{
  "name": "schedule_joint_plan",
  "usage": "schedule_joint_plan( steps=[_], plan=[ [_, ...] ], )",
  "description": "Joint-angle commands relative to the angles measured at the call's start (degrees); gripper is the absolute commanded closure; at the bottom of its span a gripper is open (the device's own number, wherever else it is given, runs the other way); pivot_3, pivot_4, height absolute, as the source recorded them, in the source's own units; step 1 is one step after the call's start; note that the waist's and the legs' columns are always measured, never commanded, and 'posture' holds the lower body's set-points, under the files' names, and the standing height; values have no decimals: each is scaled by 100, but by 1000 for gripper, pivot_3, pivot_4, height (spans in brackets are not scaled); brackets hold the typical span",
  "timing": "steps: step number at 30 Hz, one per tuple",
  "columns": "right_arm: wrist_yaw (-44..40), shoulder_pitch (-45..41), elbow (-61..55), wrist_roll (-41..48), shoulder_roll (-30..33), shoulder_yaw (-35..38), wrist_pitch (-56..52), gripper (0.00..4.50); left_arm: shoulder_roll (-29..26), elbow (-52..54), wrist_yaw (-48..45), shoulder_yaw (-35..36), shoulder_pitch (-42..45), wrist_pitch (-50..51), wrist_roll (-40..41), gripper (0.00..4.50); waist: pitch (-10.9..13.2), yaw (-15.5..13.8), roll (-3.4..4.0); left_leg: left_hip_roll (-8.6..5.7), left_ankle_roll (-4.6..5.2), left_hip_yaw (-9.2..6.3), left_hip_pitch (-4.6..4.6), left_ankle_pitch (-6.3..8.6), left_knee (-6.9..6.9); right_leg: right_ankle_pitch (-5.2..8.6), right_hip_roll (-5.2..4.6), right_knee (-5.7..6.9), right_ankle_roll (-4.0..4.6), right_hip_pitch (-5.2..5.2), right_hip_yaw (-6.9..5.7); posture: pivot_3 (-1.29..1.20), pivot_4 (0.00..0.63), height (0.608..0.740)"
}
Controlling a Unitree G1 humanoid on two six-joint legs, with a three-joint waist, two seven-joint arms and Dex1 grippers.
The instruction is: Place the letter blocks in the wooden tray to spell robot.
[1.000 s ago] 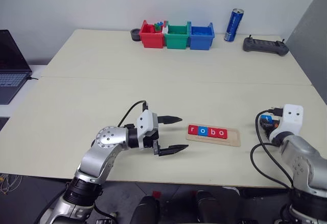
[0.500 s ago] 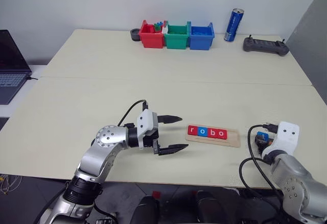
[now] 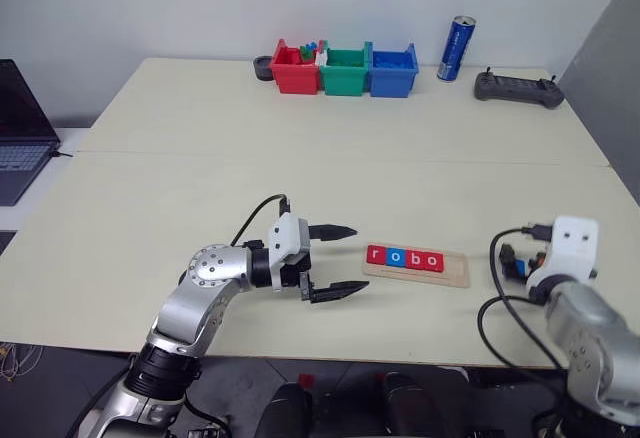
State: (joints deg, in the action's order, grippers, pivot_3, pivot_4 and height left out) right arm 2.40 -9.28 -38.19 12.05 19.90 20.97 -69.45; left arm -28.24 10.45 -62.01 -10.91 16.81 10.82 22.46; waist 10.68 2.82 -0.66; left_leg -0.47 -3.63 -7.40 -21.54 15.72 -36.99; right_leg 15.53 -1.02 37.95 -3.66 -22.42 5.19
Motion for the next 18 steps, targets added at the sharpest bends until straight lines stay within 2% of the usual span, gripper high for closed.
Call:
schedule_joint_plan(
  steps=[1, 5, 10, 12, 18],
  plan=[
    [-963, 46, 163, 191, 696, -233, 656, 20, 55, 39, -1, 12, 89, -69, 11, 0, 0, 9, -1, 0, 0, -3, -1, 0, 1, 0, 0, -1, 0, 1, -3, 0, 150, 740],
    [-2970, 795, 657, 398, 1828, -673, 2419, 20, 95, 24, -9, -10, 88, -92, -10, 0, 2, -1, -3, 0, 1, -7, -10, 1, 4, 1, -1, -14, 0, 2, -8, 0, 150, 740],
    [-4630, 1356, 1336, 841, 2411, -506, 3722, 20, 116, 34, 4, 3, 60, -105, -17, 0, 5, -9, -8, -3, 2, -4, -13, 1, 1, 0, -5, -23, 0, 5, -7, 0, 150, 740],
    [-4997, 1418, 1696, 824, 2588, -448, 4147, 20, 109, 75, 18, 12, 12, -104, -17, 0, 4, -2, -8, -3, 2, -2, -9, 1, 0, 0, -4, -20, 0, 6, -6, 0, 150, 740],
    [-5423, 1422, 2517, 562, 2867, -471, 5075, 20, 102, 134, 40, 19, -59, -94, -13, 0, 6, -6, -10, 0, 1, 0, 2, 1, 0, 0, -2, -17, 0, 12, -3, 0, 150, 740]
  ],
)
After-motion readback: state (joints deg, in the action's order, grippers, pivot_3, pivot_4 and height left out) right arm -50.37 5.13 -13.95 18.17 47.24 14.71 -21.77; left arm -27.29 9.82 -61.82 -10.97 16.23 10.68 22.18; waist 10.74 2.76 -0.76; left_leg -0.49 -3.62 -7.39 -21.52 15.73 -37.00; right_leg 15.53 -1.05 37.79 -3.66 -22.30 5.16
